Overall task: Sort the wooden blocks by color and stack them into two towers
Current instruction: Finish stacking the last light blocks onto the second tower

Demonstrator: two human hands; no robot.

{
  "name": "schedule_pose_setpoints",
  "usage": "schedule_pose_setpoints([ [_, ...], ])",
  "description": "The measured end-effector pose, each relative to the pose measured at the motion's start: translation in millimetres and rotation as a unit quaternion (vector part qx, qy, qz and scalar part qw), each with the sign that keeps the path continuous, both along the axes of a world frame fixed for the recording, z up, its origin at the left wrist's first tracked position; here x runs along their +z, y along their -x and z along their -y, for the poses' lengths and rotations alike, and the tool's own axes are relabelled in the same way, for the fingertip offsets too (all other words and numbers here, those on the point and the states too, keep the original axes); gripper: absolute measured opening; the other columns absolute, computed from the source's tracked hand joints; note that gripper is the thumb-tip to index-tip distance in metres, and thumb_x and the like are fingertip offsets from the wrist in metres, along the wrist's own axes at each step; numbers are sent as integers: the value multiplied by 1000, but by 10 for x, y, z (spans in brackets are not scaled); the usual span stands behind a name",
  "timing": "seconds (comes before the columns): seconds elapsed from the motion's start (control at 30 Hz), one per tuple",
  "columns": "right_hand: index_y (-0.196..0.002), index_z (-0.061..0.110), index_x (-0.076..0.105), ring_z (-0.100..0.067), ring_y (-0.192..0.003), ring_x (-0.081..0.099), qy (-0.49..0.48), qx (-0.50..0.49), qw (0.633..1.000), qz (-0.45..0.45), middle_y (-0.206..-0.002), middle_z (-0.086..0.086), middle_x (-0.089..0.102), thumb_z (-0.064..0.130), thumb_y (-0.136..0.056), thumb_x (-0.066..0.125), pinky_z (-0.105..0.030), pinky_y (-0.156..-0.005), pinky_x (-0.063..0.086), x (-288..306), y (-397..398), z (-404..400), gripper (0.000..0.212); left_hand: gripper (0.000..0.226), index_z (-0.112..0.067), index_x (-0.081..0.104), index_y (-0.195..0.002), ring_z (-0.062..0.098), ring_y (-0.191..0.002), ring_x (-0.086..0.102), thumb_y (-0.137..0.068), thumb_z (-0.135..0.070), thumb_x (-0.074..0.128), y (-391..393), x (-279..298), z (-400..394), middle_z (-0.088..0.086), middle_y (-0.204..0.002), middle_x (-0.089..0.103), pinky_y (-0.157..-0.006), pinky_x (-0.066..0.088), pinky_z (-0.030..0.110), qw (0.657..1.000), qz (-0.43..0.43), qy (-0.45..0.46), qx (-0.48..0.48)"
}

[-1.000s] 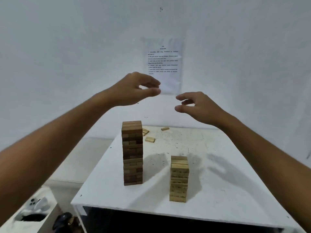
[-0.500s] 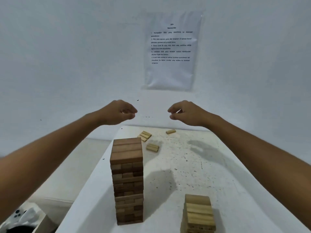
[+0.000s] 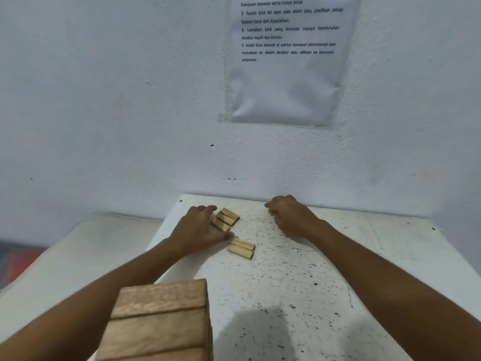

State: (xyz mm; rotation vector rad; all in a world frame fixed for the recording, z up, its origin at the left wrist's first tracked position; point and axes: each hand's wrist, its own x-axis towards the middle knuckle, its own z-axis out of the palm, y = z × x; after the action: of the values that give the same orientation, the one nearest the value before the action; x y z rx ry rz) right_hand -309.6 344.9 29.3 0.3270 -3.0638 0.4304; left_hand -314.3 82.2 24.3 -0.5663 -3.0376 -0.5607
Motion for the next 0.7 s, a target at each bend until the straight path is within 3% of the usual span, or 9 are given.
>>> schedule_pose_setpoints([
  [0.07, -113, 15, 62, -25, -113, 45, -22, -3, 1000, -8, -115, -4, 59, 4, -93, 43, -36, -81, 42, -102, 50, -1, 29, 106, -12, 48, -136, 22, -126, 43, -61, -86, 51, 42, -86, -58, 7, -134, 54, -95, 40, 33, 1000, -16, -5, 15],
  [0.13, -100, 13, 62, -24, -106, 44, -35, -12, 999, -22, -108, -5, 61, 9, -96, 43, -36, -76, 42, -163, 76, -8, 20, 79, -14, 56, -123, 19, -116, 46, -72, -75, 60, 74, -161, -117, 3, -122, 57, -89, 43, 32, 998, -52, -18, 28],
  [0.33, -102, 12, 69, -23, -99, 48, -16, -9, 999, -45, -100, -6, 58, 17, -100, 47, -35, -73, 44, -180, -11, -2, 23, 36, -19, 58, -75, 14, -78, 47, -78, -54, 67, 149, -263, -164, -4, -79, 52, -62, 38, 28, 993, -84, -71, 29],
  [0.5, -103, 9, 69, -25, -97, 52, 9, -10, 999, -39, -97, -7, 58, 21, -100, 49, -39, -76, 49, -173, -188, -8, 24, 32, -16, 54, -61, 15, -67, 46, -68, -44, 67, 160, -231, -186, 0, -69, 51, -53, 30, 28, 993, -67, -95, 29],
  [0.63, -122, 13, 63, -22, -106, 53, 53, -24, 998, -38, -111, -5, 60, 26, -101, 47, -38, -84, 48, -111, -363, -14, 29, 51, -12, 67, -74, 15, -73, 52, -60, -59, 54, 158, -168, -79, 0, -74, 58, -63, 43, 30, 995, -64, -80, -4],
  [0.7, -131, 15, 58, -21, -107, 56, 83, -29, 995, -37, -117, -5, 59, 25, -101, 48, -34, -84, 46, -24, -446, -15, 33, 59, -11, 71, -80, 14, -73, 53, -60, -62, 49, 117, -32, 9, 0, -74, 62, -65, 39, 28, 993, -82, -78, -37],
])
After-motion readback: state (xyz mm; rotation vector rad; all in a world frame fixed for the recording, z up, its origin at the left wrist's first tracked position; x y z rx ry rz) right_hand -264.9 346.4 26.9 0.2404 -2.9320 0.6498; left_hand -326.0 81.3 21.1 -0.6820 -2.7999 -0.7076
